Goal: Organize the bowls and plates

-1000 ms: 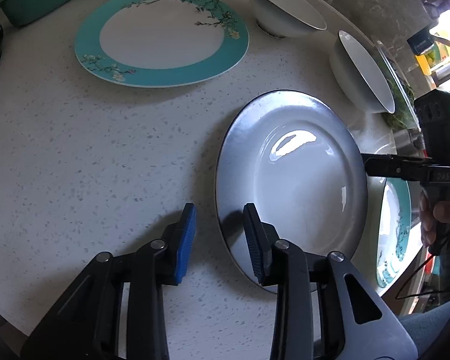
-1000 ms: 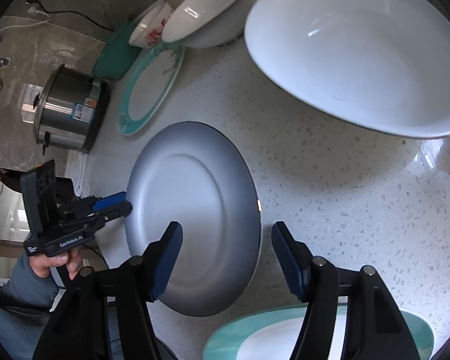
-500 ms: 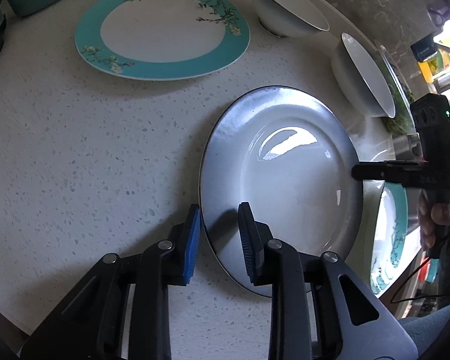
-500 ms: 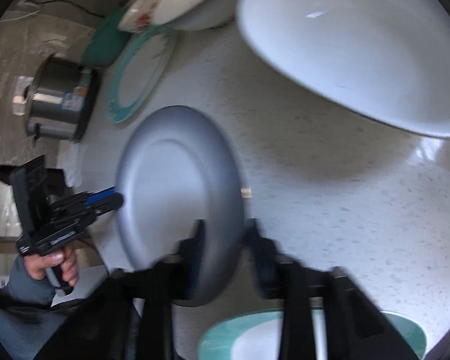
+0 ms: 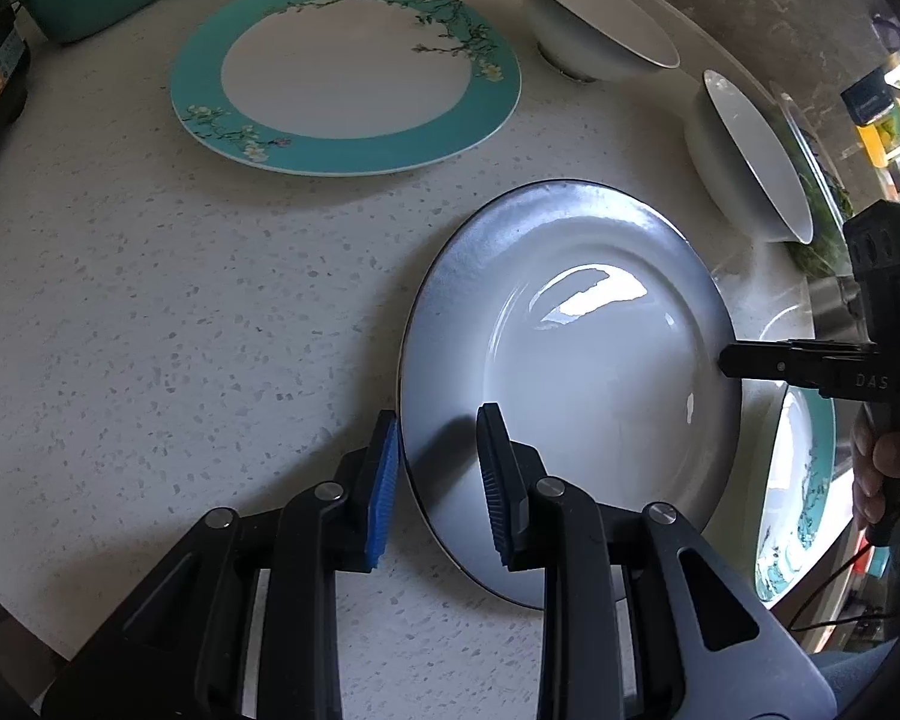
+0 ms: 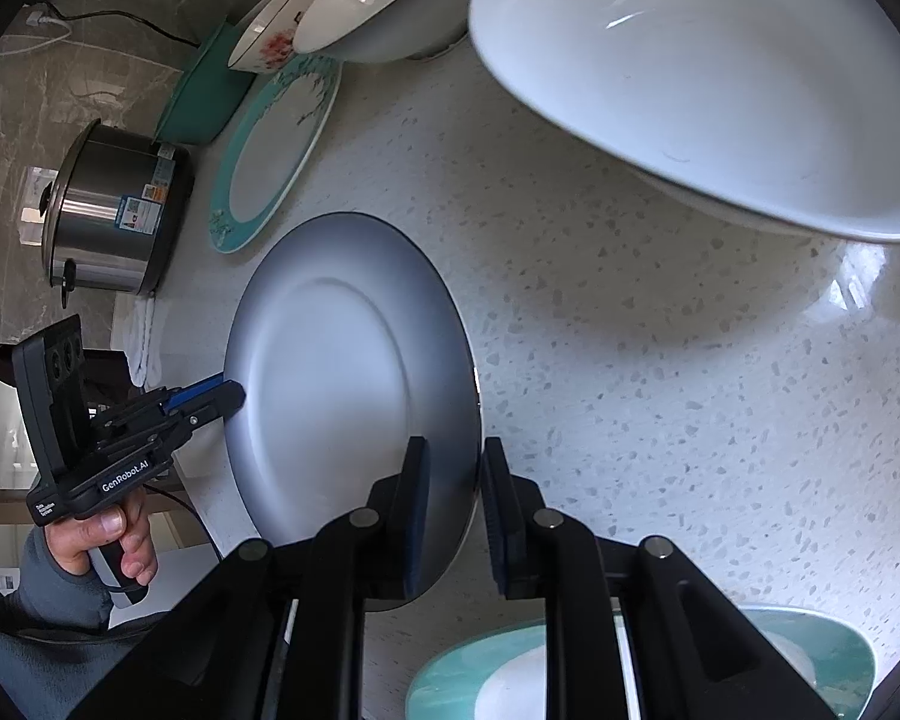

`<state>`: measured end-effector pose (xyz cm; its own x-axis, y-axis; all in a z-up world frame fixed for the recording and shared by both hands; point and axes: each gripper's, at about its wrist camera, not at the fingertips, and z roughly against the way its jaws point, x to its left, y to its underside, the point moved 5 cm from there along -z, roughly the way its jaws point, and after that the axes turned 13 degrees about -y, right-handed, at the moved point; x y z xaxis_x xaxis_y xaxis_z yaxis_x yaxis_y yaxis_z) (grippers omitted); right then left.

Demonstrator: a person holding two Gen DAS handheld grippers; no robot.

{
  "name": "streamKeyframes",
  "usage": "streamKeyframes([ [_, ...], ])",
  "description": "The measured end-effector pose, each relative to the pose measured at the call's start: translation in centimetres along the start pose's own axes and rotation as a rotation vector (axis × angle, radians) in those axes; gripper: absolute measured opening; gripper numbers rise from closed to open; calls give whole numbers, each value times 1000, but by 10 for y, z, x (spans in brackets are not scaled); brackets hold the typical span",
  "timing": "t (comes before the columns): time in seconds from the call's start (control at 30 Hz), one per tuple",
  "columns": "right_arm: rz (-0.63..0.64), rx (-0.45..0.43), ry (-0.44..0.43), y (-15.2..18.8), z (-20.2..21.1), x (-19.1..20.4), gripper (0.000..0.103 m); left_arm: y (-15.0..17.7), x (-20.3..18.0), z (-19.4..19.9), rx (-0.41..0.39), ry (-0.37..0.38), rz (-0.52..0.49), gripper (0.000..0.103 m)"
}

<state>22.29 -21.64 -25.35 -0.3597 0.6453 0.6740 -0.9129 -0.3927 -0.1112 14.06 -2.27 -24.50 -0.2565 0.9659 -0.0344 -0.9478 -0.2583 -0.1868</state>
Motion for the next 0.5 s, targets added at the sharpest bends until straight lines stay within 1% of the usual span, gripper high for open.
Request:
streamKeyframes([
  [0.27, 0, -8, -18, 2, 1, 8, 20, -3, 2, 4, 13, -12, 46, 24],
  [0.5, 5, -15, -26, 1, 2, 17, 20, -5, 4, 13, 12, -24, 60, 23],
])
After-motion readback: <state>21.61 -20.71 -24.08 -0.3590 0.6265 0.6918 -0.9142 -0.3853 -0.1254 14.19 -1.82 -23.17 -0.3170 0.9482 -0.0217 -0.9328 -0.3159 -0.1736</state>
